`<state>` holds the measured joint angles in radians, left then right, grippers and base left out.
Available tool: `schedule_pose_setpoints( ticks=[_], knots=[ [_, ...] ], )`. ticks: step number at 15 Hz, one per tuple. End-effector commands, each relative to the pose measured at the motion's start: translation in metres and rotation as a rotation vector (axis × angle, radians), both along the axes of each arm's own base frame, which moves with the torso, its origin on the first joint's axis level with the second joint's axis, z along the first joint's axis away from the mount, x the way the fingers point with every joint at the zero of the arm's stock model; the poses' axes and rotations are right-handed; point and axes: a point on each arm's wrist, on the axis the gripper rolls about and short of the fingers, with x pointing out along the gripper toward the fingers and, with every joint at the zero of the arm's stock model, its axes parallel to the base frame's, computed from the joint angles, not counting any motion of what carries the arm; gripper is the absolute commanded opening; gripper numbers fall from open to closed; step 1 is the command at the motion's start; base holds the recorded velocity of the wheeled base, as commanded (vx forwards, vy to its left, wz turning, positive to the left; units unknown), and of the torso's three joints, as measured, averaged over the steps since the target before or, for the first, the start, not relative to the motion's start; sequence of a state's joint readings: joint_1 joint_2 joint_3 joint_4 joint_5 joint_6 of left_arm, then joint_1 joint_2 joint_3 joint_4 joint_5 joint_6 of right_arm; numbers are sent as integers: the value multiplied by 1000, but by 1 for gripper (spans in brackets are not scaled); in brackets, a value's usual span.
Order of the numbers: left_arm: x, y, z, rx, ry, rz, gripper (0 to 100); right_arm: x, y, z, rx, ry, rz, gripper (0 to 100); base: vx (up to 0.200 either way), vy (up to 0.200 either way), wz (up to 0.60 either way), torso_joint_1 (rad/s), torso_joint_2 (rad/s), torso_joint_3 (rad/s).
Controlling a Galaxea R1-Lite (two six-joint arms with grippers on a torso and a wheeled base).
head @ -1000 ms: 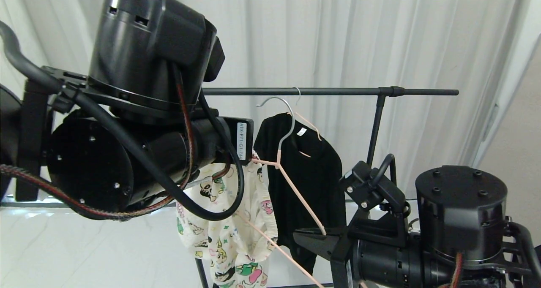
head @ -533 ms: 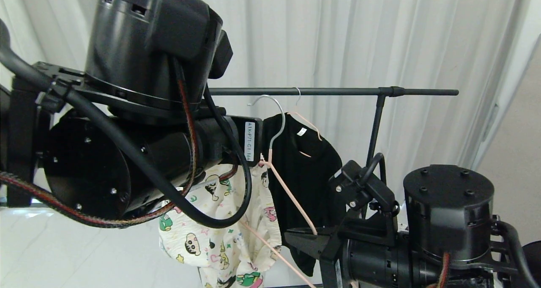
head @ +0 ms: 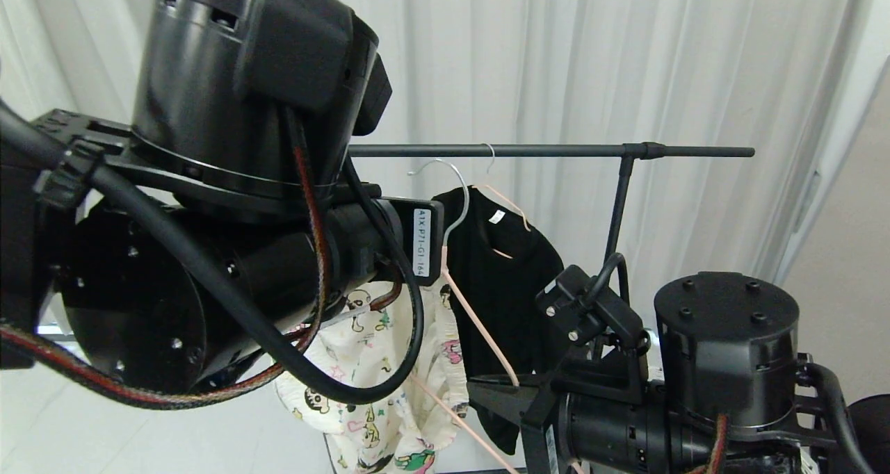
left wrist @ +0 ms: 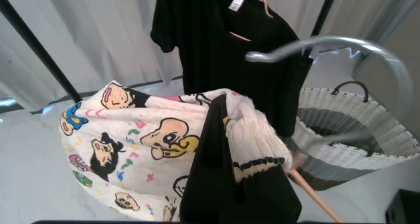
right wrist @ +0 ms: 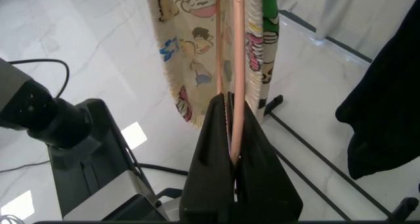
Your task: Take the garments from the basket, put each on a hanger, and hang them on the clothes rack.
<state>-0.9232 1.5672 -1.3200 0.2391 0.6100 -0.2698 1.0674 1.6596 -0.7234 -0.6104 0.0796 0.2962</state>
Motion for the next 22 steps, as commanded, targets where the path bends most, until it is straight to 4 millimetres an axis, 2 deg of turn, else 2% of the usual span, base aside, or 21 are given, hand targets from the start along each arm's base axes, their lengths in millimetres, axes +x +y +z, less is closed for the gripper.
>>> schedule_pose_setpoints(
  ticks=[1,10,15,20,22],
  knots=[
    [-2,-1,0,-1,-2,-6,100,0,0,0,-1,0,0,0,0,0,0,0,0,0],
    [5,3,-5,-9,-15,31,100,15,-9,5,33,-40,-97,0,0,0,0,0,0,0],
    [10,6,-9,5,-5,52,100,16,-10,7,51,-66,-151,0,0,0,0,0,0,0],
    [9,8,-13,15,3,54,100,17,-10,8,57,-86,-190,0,0,0,0,0,0,0],
    [-1,18,-25,61,27,45,100,15,-14,8,49,-99,-192,0,0,0,0,0,0,0]
  ],
)
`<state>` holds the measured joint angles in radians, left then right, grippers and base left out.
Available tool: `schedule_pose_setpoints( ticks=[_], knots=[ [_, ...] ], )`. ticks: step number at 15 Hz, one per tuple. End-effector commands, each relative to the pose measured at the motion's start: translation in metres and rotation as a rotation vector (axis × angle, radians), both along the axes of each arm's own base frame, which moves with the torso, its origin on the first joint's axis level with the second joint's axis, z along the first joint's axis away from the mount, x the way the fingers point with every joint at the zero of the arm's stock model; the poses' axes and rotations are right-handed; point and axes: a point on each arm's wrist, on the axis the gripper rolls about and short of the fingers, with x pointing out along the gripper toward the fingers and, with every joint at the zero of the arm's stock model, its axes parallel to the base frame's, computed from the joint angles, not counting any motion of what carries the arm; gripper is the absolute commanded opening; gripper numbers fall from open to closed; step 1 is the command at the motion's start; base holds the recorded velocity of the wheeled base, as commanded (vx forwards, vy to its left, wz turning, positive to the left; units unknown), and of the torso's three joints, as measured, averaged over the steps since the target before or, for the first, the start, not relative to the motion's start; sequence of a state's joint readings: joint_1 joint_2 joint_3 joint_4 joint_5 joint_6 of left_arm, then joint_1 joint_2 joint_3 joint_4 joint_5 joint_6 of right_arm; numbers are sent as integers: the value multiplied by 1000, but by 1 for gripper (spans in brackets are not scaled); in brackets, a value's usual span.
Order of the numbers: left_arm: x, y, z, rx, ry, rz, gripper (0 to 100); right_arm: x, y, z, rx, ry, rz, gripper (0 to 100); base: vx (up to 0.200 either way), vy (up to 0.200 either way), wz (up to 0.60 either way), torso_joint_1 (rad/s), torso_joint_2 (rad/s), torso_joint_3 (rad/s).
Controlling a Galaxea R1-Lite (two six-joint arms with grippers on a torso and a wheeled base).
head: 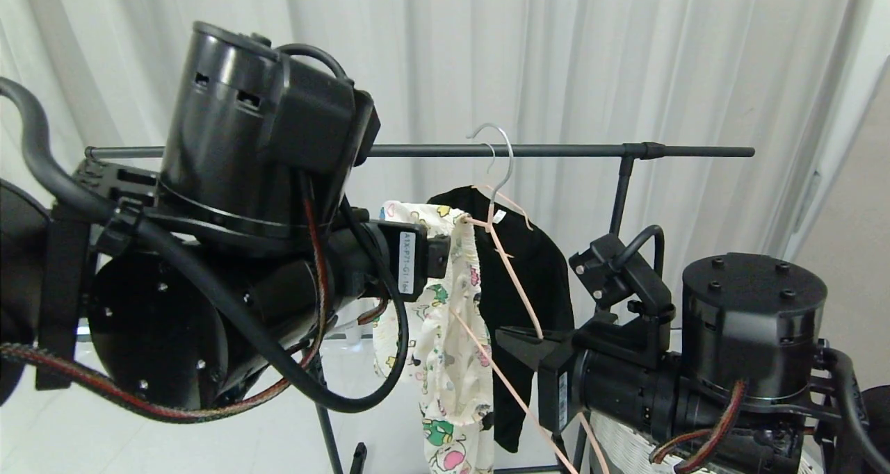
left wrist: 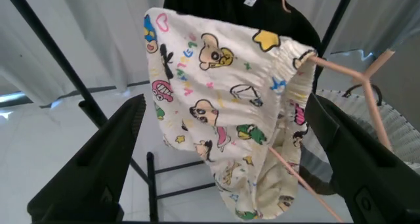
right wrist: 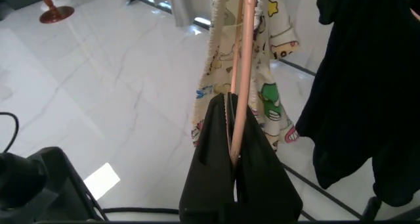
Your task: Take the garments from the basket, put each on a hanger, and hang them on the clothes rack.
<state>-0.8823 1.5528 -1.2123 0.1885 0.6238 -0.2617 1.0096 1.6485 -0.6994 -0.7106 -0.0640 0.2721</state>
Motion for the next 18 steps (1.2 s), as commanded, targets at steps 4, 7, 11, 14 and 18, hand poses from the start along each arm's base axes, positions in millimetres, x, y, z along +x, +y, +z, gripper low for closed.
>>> schedule_pose_setpoints(
  ticks=[4,7,11,14,18],
  knots=[
    [-37,44,-28,72,50,-14,100,3,-24,-4,-77,-118,76,0,0,0,0,0,0,0],
    [-61,73,-33,54,49,-49,100,-3,-40,-7,-116,-172,158,0,0,0,0,0,0,0],
    [-85,96,-25,9,20,-234,100,-14,-53,-31,-127,-177,186,0,0,0,0,0,0,0],
    [-97,107,-36,61,-58,-445,100,-26,-65,-41,-150,-198,272,0,0,0,0,0,0,0],
    [-103,120,-67,223,-174,-826,100,-35,-74,-53,-200,-237,379,0,0,0,0,0,0,0]
  ],
)
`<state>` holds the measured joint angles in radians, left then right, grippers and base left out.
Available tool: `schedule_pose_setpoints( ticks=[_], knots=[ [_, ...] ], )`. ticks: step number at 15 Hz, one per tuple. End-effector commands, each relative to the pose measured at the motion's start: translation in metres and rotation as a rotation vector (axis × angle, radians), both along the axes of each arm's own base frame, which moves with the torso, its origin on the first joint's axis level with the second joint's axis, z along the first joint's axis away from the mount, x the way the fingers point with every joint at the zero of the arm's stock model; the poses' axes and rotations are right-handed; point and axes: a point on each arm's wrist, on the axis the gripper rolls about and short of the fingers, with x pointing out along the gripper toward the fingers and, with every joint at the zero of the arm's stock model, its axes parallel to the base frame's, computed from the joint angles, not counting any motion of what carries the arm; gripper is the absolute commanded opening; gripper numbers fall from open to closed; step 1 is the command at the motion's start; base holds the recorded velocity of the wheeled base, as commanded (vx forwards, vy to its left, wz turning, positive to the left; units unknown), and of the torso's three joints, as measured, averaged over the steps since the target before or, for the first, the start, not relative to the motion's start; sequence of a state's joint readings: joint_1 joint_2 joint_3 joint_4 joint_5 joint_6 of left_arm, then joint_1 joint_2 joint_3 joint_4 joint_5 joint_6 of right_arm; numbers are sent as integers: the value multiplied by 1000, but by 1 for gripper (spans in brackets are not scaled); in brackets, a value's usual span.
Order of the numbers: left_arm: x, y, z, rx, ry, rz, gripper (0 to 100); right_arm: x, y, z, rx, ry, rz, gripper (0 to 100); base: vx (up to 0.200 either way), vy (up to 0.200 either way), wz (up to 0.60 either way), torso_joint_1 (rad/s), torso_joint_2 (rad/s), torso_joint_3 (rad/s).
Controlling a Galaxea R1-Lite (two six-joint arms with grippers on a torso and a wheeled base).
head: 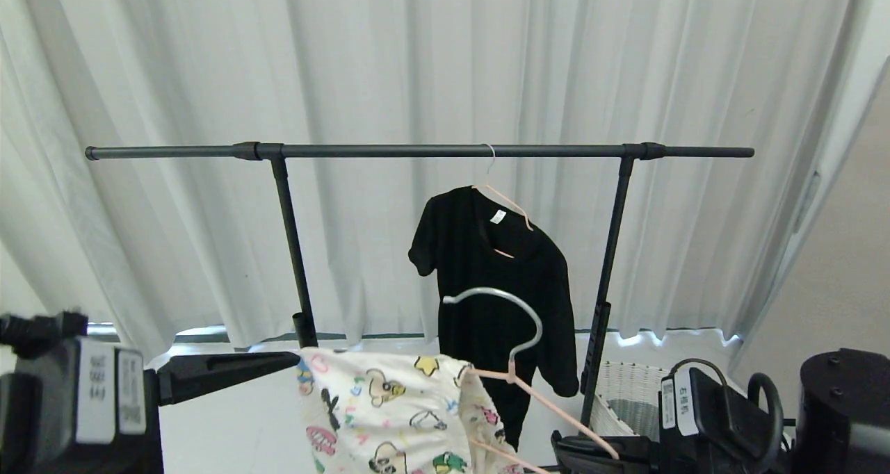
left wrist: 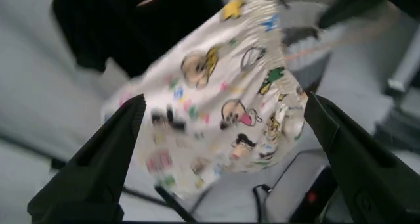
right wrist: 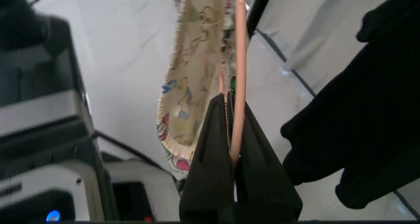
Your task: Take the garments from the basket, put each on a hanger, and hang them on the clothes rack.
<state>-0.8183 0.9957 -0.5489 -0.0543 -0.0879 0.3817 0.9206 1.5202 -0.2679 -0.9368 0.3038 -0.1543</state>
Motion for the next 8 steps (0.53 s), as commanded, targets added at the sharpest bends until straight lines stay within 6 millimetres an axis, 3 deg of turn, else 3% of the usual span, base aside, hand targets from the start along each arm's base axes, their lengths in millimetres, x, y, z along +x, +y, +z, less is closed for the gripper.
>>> schedule_pose_setpoints(
  ticks=[1,6,8],
  knots=[
    [-1,9,-11,28,-25,-48,100,-4,-4,-4,-12,-2,19,0,0,0,0,0,0,0],
    [12,-7,-20,83,35,-150,100,-9,-3,-7,-31,-48,94,0,0,0,0,0,0,0],
    [8,-13,-16,58,39,-228,100,-9,-3,-7,-32,-48,92,0,0,0,0,0,0,0]
  ],
)
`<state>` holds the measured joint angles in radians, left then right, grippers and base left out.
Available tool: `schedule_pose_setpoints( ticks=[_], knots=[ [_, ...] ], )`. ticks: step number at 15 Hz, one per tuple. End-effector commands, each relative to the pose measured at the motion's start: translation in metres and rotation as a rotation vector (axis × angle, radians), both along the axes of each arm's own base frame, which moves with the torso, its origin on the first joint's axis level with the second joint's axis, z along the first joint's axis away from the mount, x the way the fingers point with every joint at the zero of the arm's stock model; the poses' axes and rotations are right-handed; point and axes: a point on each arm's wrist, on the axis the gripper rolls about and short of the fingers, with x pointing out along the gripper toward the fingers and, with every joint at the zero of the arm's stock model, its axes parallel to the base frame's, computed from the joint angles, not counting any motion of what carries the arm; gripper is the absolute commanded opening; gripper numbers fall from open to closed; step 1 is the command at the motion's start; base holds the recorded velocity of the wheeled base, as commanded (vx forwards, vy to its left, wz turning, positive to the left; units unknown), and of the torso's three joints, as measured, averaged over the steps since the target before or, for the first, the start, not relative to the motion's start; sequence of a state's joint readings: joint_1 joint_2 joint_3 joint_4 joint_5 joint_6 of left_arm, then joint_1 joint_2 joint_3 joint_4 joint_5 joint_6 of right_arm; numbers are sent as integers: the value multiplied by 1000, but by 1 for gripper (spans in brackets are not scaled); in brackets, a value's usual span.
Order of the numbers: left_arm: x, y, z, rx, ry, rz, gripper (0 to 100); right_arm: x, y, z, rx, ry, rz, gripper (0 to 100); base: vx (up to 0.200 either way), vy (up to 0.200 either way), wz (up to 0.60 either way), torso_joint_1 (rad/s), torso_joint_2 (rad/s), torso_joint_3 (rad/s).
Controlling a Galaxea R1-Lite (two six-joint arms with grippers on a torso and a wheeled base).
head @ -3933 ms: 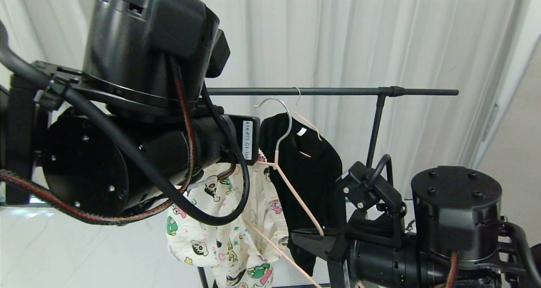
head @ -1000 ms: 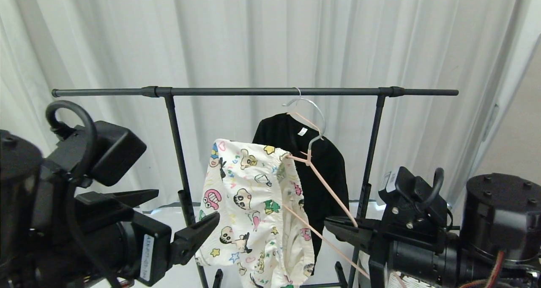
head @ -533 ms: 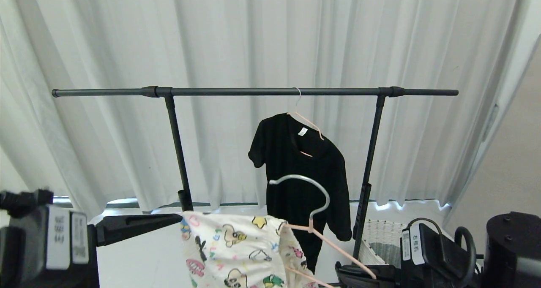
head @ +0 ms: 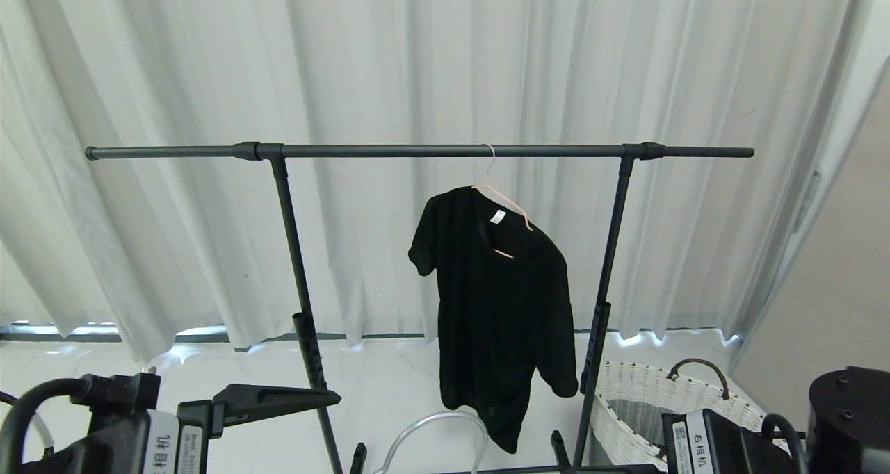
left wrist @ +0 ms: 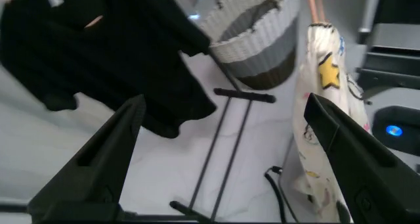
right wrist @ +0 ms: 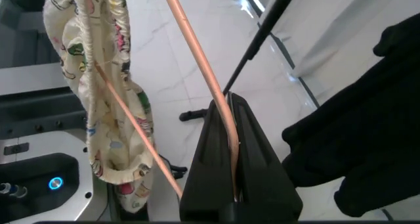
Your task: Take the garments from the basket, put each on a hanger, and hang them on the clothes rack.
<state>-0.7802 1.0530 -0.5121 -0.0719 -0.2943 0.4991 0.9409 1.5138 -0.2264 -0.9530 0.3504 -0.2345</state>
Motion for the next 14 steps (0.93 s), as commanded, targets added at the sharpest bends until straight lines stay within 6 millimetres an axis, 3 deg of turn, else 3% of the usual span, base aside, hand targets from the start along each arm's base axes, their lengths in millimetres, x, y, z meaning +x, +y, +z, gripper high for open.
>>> schedule_pose_setpoints(
  ticks=[1,9,14],
  knots=[
    [1,-6,0,3,14,-35,100,-1,0,-2,-6,7,1,0,0,0,0,0,0,0],
    [-12,8,5,-54,-11,-25,100,10,-7,6,32,-20,-69,0,0,0,0,0,0,0],
    [5,-12,-5,6,79,-60,100,10,-9,20,79,-71,-118,0,0,0,0,0,0,0]
  ],
)
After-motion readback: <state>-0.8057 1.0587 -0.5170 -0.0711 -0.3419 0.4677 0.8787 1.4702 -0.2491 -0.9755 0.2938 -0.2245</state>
